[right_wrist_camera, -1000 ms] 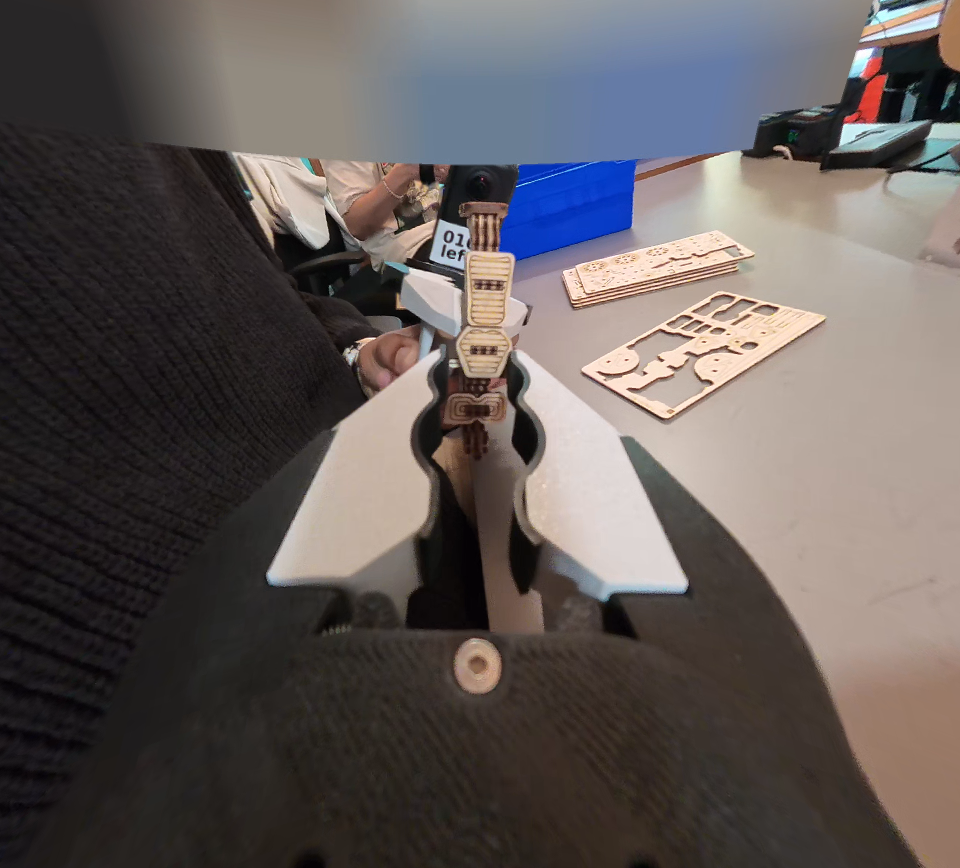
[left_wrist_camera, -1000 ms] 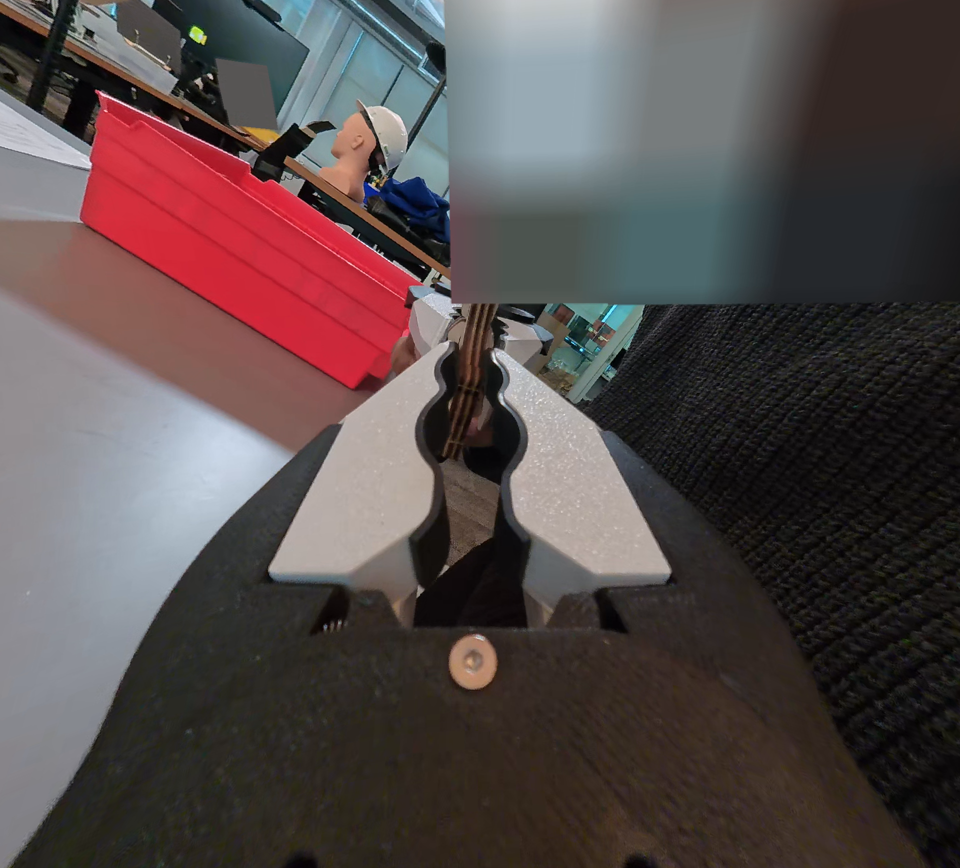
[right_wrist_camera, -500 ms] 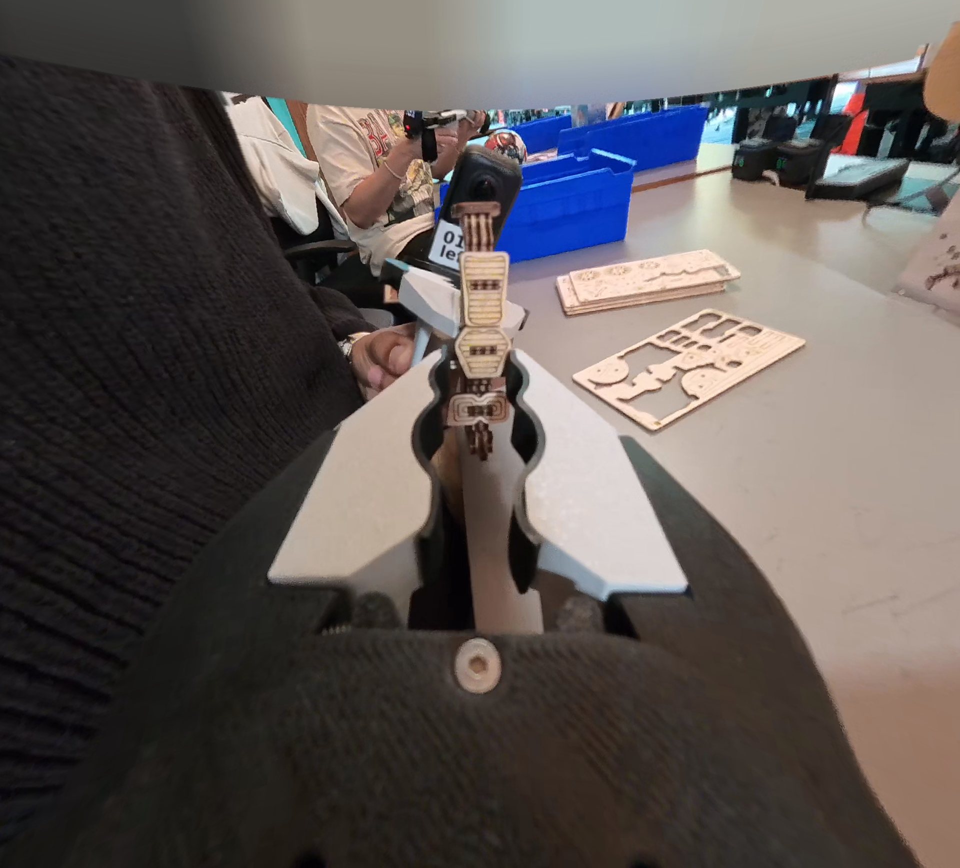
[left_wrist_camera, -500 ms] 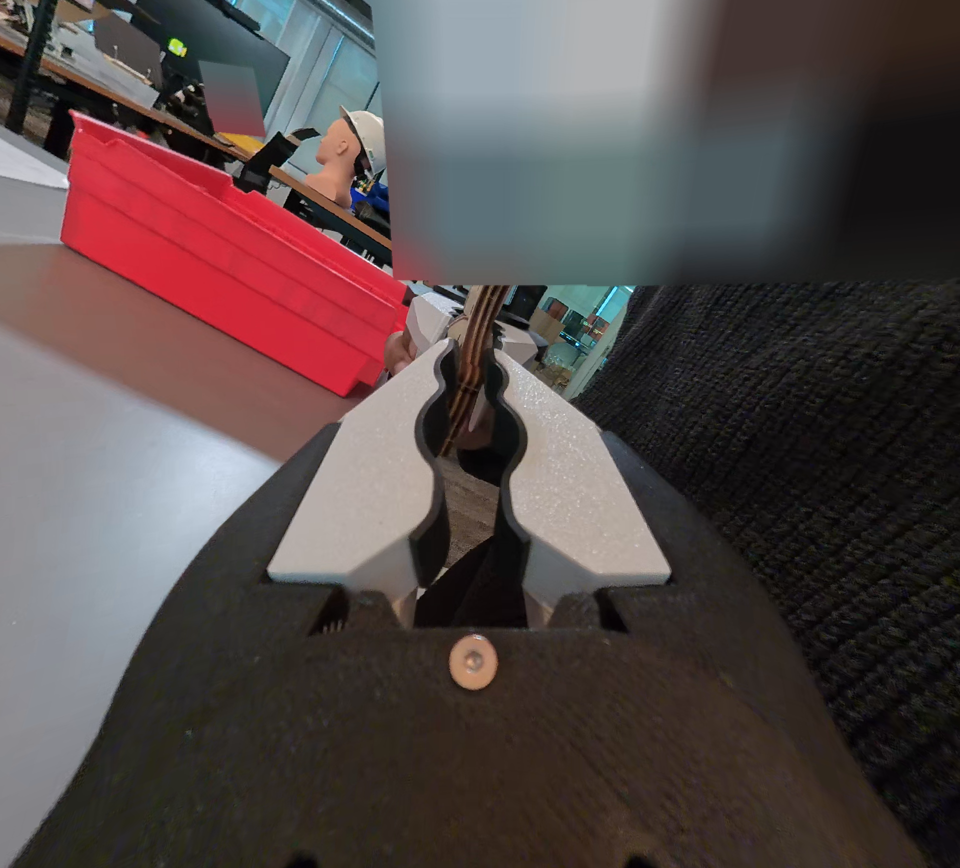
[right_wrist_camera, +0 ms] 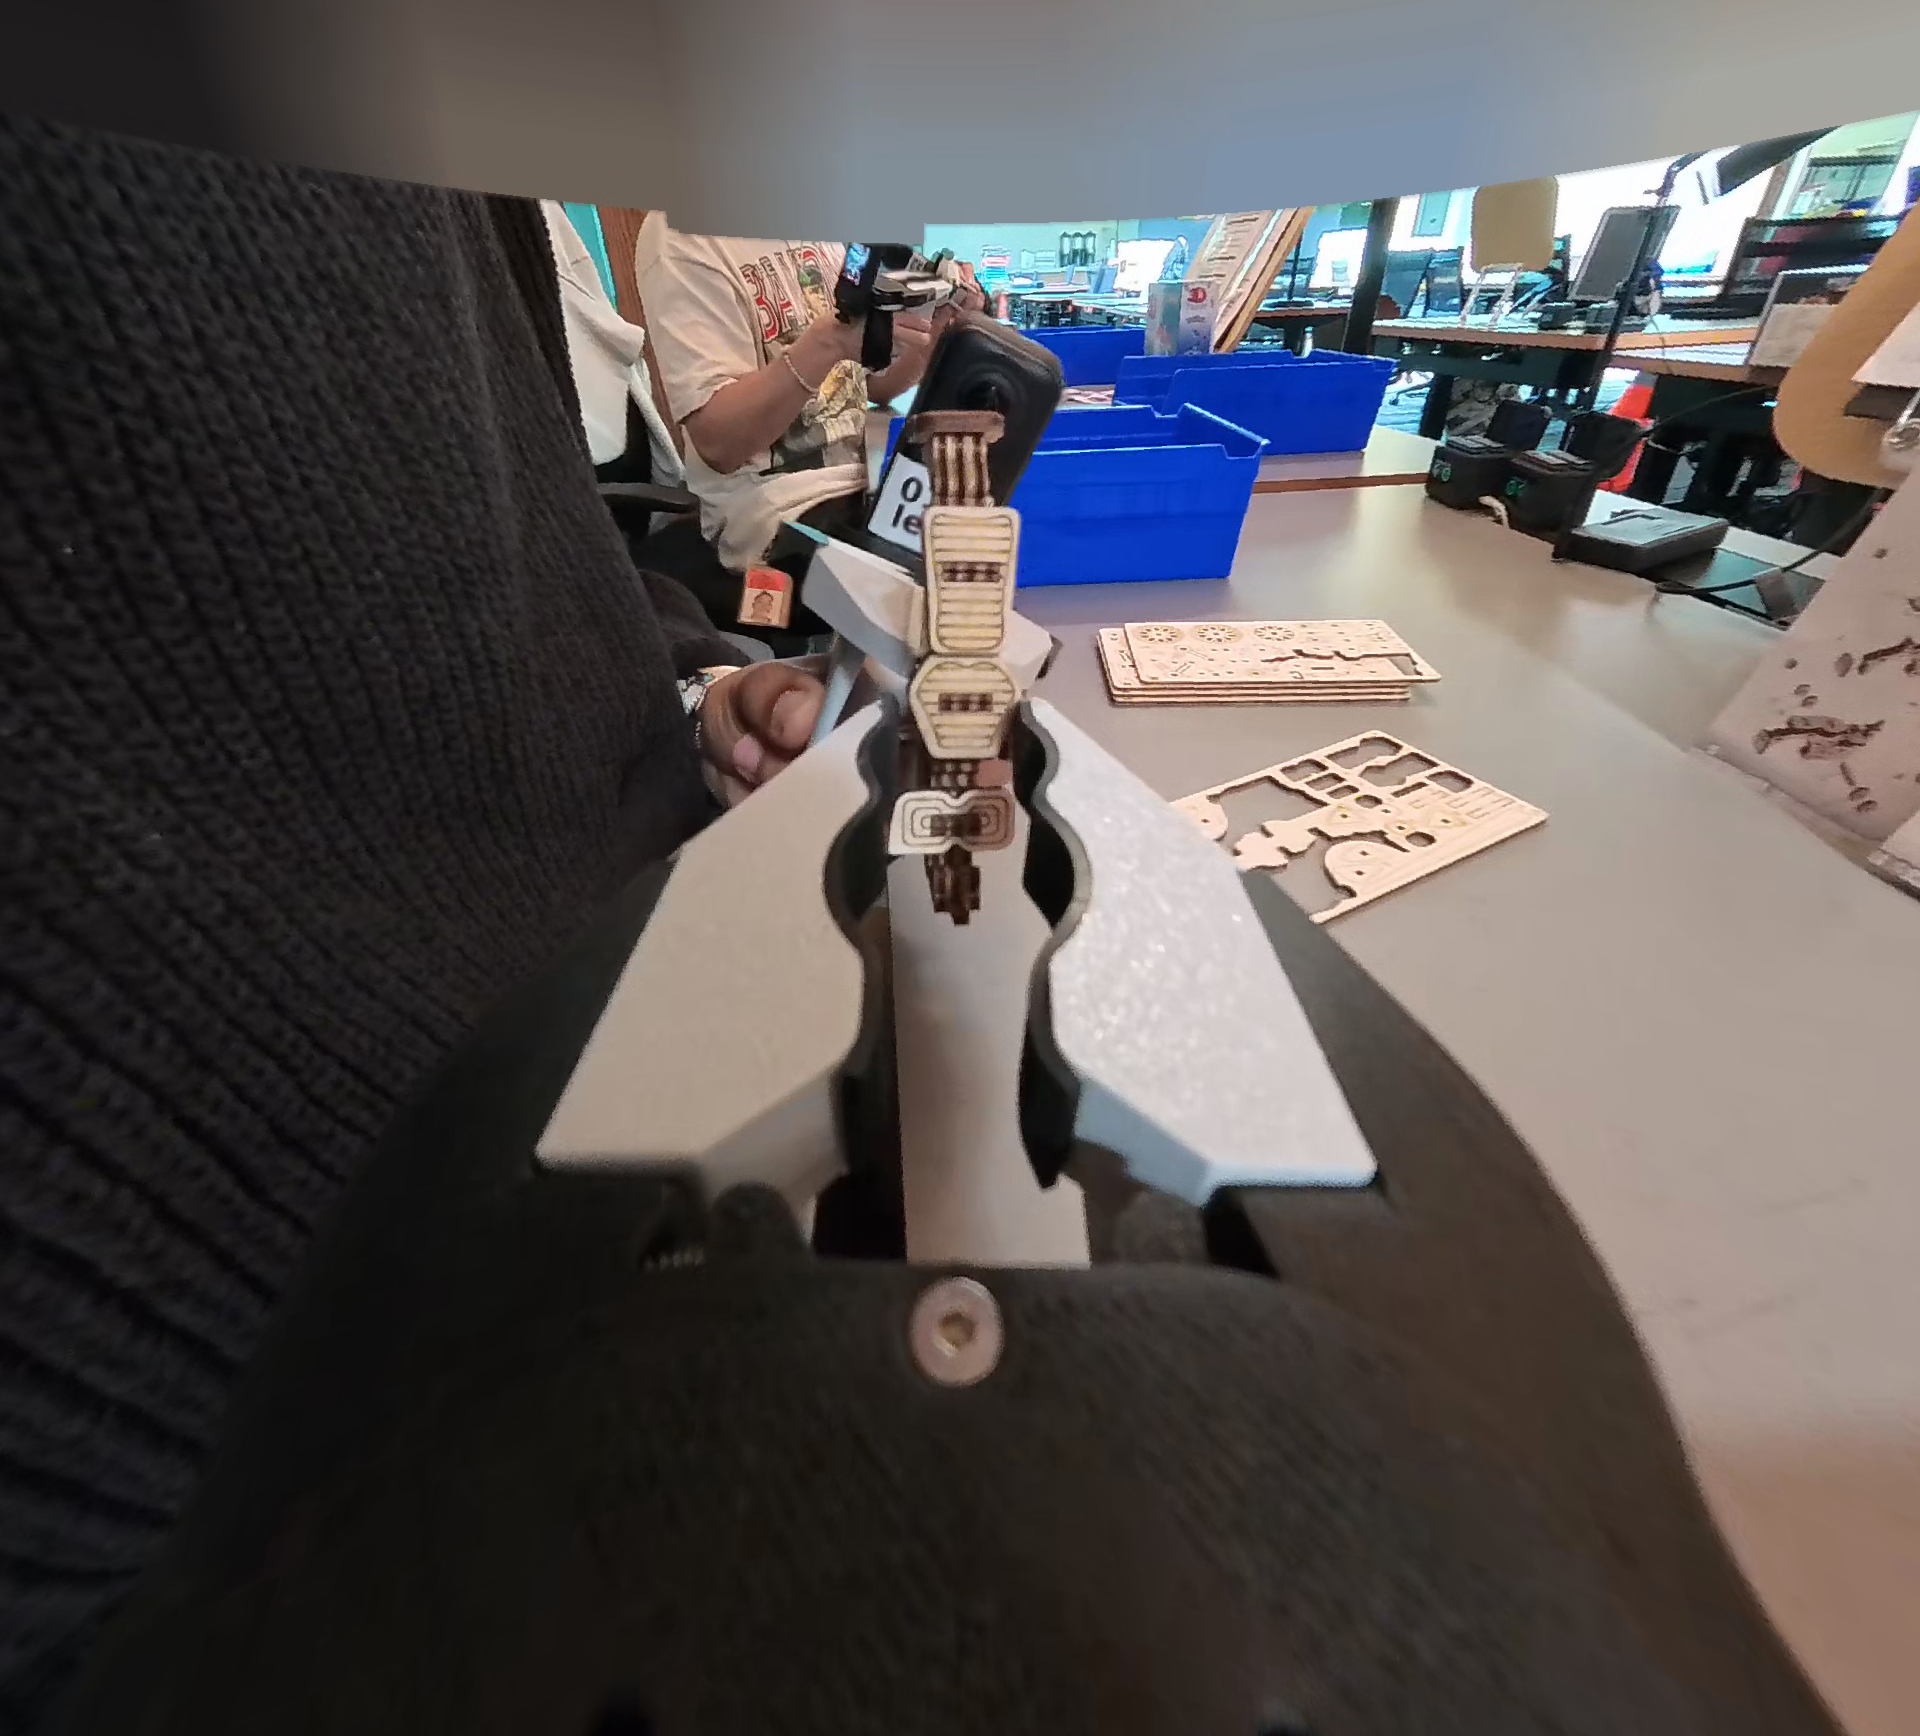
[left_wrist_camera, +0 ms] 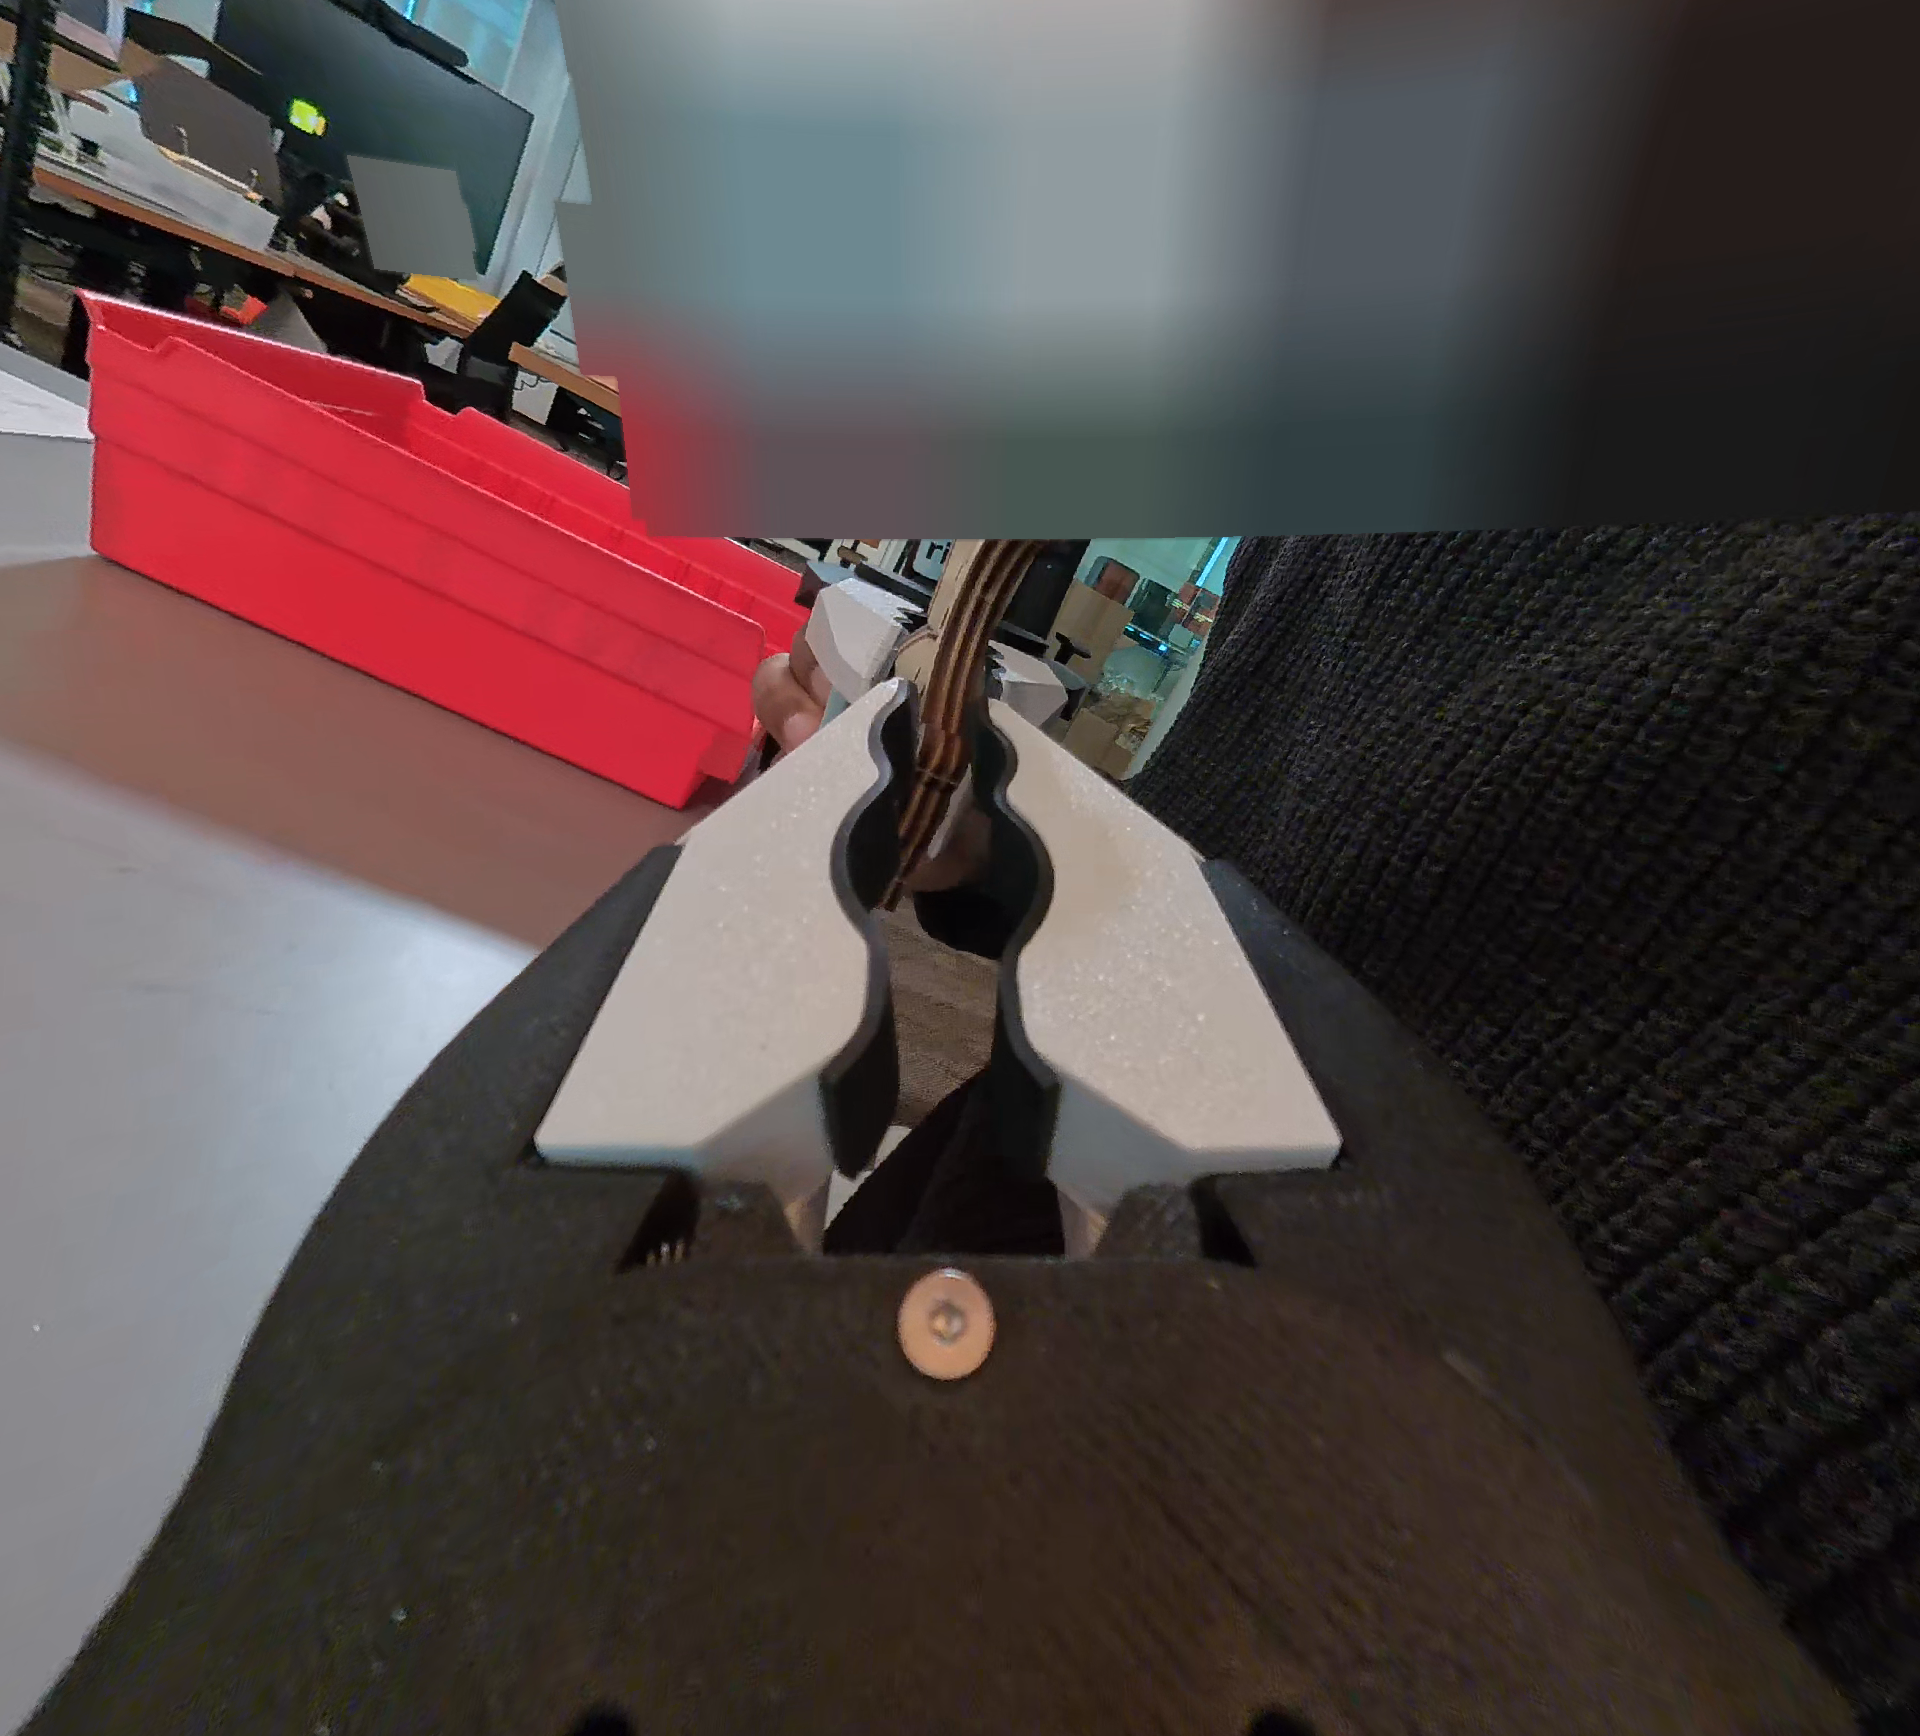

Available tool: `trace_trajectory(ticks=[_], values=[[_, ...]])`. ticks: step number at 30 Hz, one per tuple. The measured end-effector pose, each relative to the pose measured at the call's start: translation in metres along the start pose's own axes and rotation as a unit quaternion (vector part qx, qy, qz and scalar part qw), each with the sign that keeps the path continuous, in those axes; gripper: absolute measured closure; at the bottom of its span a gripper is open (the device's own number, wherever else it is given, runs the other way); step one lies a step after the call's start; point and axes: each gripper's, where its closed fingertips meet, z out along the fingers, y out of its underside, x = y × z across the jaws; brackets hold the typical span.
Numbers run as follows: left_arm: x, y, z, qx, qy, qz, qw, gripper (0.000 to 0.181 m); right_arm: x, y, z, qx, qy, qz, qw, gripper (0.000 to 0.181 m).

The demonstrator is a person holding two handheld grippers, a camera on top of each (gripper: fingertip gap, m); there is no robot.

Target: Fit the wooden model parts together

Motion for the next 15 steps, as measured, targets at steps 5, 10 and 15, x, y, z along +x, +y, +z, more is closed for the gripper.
trace_trajectory(ticks=[5,10,15], values=[[-0.010,-0.002,-0.005,-0.007,-0.034,0.027,0.999,0.152,0.003,-0.010,-0.006,0.031,-0.004,0.027,0.999,0.160],[-0.005,0.003,-0.001,-0.021,-0.020,0.029,0.999,0.152,-0.001,-0.012,-0.006,0.047,-0.038,0.074,0.995,0.160],[0.005,0.005,0.002,-0.023,0.006,0.028,0.999,0.157,-0.004,-0.015,-0.007,0.067,-0.068,0.111,0.989,0.160]])
